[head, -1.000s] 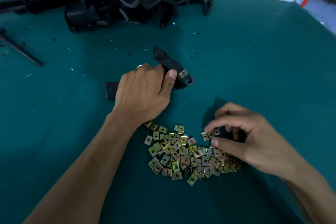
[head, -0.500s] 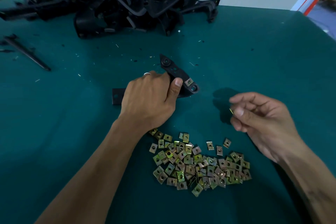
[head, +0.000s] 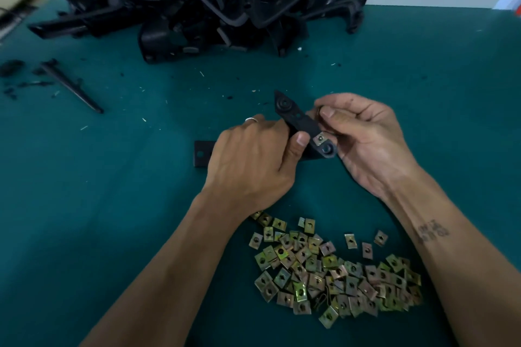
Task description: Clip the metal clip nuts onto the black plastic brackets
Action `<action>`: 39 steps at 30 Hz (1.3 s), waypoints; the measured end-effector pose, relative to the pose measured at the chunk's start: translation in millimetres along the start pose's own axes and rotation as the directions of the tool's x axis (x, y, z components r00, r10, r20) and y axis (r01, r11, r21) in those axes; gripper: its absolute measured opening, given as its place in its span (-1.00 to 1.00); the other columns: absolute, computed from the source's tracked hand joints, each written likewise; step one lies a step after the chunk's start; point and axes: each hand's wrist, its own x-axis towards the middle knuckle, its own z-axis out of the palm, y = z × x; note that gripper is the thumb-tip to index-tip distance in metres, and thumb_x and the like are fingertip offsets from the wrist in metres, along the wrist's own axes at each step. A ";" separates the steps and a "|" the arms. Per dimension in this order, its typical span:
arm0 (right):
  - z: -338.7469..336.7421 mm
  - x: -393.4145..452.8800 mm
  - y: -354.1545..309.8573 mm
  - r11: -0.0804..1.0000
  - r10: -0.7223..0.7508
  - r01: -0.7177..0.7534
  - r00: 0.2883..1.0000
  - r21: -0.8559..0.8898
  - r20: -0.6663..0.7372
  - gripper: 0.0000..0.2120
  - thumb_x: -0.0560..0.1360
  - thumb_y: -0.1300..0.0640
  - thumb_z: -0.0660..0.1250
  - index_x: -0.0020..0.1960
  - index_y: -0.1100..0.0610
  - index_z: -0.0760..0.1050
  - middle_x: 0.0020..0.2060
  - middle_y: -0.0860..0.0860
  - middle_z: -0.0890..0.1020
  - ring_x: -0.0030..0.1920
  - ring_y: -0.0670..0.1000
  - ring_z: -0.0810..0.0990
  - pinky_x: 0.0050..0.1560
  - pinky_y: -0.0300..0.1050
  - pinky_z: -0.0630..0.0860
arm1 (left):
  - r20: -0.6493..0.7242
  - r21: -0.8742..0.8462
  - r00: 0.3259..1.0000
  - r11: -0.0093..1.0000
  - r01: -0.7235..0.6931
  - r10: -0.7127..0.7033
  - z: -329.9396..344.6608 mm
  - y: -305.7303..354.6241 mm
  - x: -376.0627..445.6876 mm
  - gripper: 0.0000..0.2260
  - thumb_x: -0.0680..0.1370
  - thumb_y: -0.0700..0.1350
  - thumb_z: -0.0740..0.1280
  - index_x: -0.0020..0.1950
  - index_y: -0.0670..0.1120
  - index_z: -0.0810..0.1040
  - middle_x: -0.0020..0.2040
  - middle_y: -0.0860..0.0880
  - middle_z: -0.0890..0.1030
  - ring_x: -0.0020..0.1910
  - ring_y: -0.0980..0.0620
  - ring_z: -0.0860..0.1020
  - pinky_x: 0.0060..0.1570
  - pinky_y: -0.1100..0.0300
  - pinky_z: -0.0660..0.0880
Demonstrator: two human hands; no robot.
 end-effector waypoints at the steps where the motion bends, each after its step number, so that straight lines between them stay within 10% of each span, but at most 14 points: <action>1: 4.4 -2.1 0.3 1.000 -0.001 0.001 1.000 0.005 -0.010 -0.90 0.51 0.35 0.37 0.01 0.28 0.63 -0.15 0.19 0.74 -0.17 0.05 0.74 -0.22 -0.17 0.65 | 0.005 -0.011 1.000 1.000 -0.022 0.022 0.4 -0.3 -0.1 -0.69 0.67 0.14 0.01 -0.17 -0.01 0.26 -0.32 -0.05 0.48 -0.27 -0.18 0.49 -0.32 0.09 0.15; 39: 42.7 -27.3 8.1 0.991 -0.035 0.072 0.952 0.110 -0.305 -0.97 0.49 0.30 0.47 -0.09 0.27 0.64 -0.21 0.16 0.68 -0.19 0.12 0.64 -0.36 -0.14 0.52 | -0.062 0.012 0.994 0.996 -0.091 0.091 -0.1 -1.0 0.3 -0.63 0.65 0.18 0.10 -0.24 -0.03 0.24 -0.31 0.08 0.32 -0.21 -0.20 0.54 -0.34 0.11 0.13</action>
